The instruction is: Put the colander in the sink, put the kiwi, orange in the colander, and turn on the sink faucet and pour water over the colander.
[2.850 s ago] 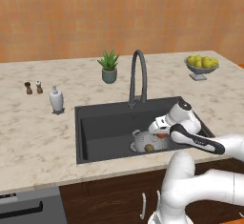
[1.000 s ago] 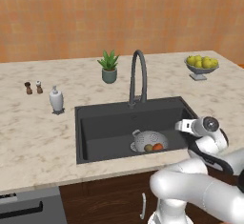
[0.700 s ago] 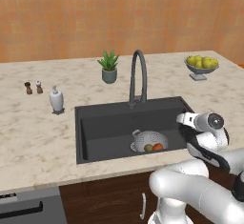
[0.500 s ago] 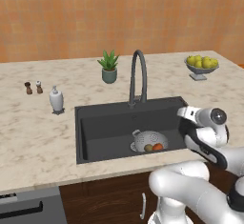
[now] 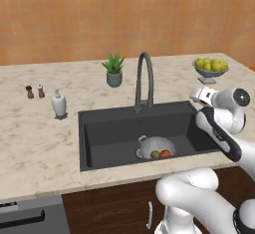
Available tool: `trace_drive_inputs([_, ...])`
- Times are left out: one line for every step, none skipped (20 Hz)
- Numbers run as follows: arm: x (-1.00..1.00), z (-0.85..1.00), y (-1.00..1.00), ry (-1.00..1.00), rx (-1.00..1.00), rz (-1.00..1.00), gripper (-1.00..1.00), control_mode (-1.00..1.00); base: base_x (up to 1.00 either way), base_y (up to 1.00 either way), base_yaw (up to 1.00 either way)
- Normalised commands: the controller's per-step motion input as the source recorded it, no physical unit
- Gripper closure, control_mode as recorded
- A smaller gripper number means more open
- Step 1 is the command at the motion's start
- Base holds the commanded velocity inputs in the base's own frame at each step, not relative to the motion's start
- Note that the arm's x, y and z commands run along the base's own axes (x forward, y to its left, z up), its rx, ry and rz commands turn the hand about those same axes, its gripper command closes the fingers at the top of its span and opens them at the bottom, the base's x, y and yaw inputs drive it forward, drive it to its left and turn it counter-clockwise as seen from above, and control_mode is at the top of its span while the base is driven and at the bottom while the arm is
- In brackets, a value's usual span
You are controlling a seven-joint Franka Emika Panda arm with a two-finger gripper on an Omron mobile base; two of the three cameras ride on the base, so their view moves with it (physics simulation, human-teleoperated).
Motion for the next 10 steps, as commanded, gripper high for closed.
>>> trace_drive_inputs([0.00, 1.00, 0.00, 0.14, 0.37, 0.17, -1.00, -1.00, 0.00, 0.00, 0.00])
trace_drive_inputs([0.00, 1.00, 0.00, 0.33, 0.31, 0.20, -1.00, -1.00, 0.00, 0.00, 0.00])
trace_drive_inputs([0.00, 1.00, 0.00, 0.43, 0.25, 0.17, -1.00, -1.00, 0.00, 0.00, 0.00])
trace_drive_inputs([0.00, 0.92, 0.00, 0.53, 0.21, 0.15, -1.00, -1.00, 0.00, 0.00, 0.00])
trace_drive_inputs([0.00, 0.81, 0.14, 0.60, 0.07, 0.18, -1.00, -1.00, 0.00, 0.00, 0.00])
trace_drive_inputs([0.21, 0.43, 0.39, 0.84, -0.16, 0.00, -1.00, -1.00, 0.00, 0.00, 0.00])
trace_drive_inputs([0.40, 0.47, 0.58, 0.87, -0.35, 0.00, -1.00, -1.00, 0.00, 0.00, 0.00])
trace_drive_inputs([0.23, 0.31, 0.57, 0.68, -0.34, 0.00, -1.00, -1.00, 0.00, 0.00, 0.00])
trace_drive_inputs([0.31, 0.44, 0.37, 0.59, -0.10, -0.07, -1.00, -1.00, 0.00, 0.00, 0.00])
trace_drive_inputs([0.15, 0.54, 0.31, 0.37, 0.10, -0.30, -1.00, -1.00, 0.00, 0.00, 0.00])
